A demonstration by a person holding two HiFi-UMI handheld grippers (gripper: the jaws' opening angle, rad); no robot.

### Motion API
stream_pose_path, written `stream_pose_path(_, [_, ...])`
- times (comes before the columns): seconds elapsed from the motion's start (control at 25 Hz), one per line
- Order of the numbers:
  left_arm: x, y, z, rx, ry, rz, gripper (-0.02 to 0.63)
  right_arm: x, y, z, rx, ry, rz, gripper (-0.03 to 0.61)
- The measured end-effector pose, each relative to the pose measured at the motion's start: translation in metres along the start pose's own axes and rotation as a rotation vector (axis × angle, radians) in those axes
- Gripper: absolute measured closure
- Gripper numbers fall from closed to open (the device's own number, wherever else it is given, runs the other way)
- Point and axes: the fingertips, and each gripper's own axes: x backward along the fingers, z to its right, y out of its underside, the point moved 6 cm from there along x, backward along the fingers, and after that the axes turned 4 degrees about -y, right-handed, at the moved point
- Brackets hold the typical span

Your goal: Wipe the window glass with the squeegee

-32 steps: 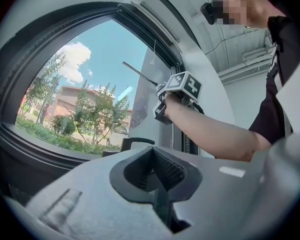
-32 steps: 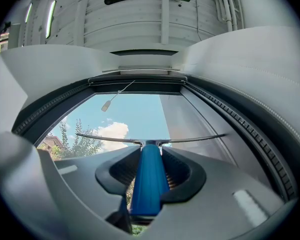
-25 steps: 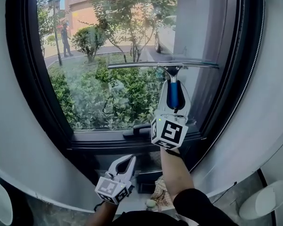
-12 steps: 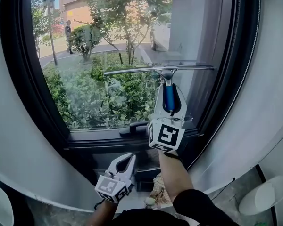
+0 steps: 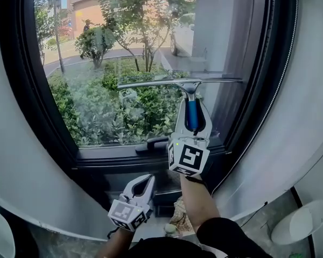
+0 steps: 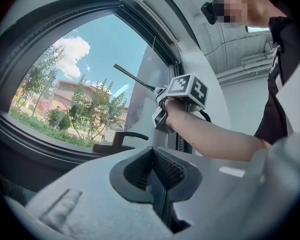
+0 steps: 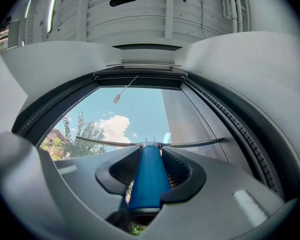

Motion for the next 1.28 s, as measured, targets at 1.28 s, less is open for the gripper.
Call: stream_pose_path(1.28, [0.002, 0.007, -0.004, 0.014, -0.008, -0.014, 0.614, 0.029, 0.029, -0.004, -0.01, 0.003, -0.077, 0.448])
